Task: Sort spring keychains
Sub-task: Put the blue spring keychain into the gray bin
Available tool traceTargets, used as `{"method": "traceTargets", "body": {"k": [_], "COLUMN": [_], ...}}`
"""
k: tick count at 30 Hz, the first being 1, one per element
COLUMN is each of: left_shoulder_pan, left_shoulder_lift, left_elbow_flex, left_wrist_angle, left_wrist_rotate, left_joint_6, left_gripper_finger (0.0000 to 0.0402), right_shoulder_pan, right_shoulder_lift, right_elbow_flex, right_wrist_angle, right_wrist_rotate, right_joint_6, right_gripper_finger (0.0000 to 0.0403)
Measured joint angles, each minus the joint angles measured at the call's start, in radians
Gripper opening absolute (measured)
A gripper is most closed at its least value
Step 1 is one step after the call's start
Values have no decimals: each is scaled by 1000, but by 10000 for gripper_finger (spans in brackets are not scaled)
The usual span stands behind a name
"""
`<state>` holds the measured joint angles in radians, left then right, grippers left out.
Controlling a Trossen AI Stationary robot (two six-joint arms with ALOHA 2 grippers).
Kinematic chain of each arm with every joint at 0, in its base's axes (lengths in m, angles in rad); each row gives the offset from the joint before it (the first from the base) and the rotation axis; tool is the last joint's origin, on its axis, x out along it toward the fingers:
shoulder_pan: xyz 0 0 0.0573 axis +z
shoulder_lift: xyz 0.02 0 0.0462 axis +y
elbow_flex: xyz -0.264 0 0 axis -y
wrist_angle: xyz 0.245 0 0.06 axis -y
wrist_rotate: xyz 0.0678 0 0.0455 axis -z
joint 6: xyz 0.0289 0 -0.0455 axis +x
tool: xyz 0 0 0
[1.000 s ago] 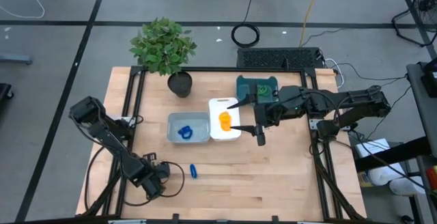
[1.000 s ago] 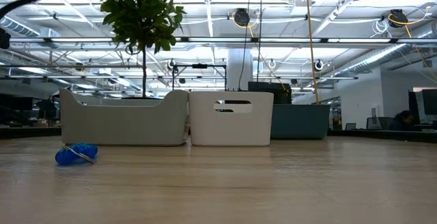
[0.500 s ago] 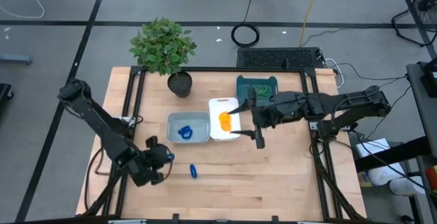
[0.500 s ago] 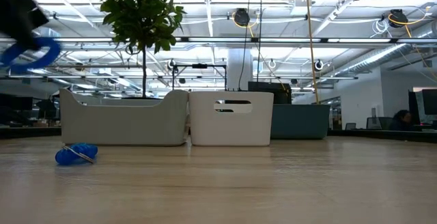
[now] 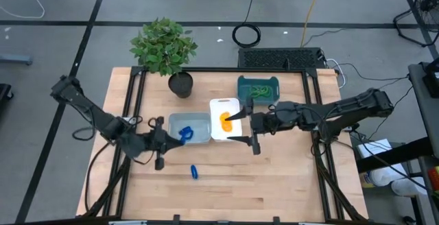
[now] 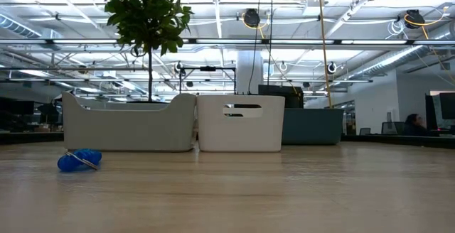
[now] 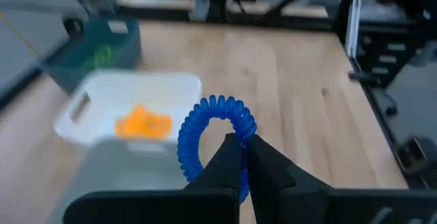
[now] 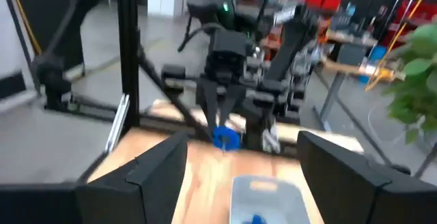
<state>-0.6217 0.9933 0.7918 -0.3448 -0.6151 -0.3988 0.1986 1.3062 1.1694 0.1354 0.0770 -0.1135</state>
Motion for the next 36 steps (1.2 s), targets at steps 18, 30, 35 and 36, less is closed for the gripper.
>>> {"method": "traceTargets", "body": {"k": [18, 30, 35, 36], "left_shoulder_pan": [197, 312, 337, 342], "left_shoulder_lift": [3, 110, 114, 114], "left_elbow_flex": [2, 2, 2, 2], "left_wrist_angle": [500, 667, 681, 678], "left_wrist_rotate": [196, 389, 406, 406], "left_joint_6": [470, 512, 512, 512], "left_gripper_finger": [7, 7, 7, 7], "right_shoulder_pan": [0, -49, -55, -54], "right_shoulder_lift": [-1, 4, 4, 4], "right_elbow_flex": [-273, -243, -243, -243], "right_wrist_angle": [550, 519, 510, 507], "right_wrist_rotate": [-2, -2, -2, -3], "right_joint_6": [-82, -34, -29, -29], "right_gripper_finger": [263, 263, 263, 263]}}
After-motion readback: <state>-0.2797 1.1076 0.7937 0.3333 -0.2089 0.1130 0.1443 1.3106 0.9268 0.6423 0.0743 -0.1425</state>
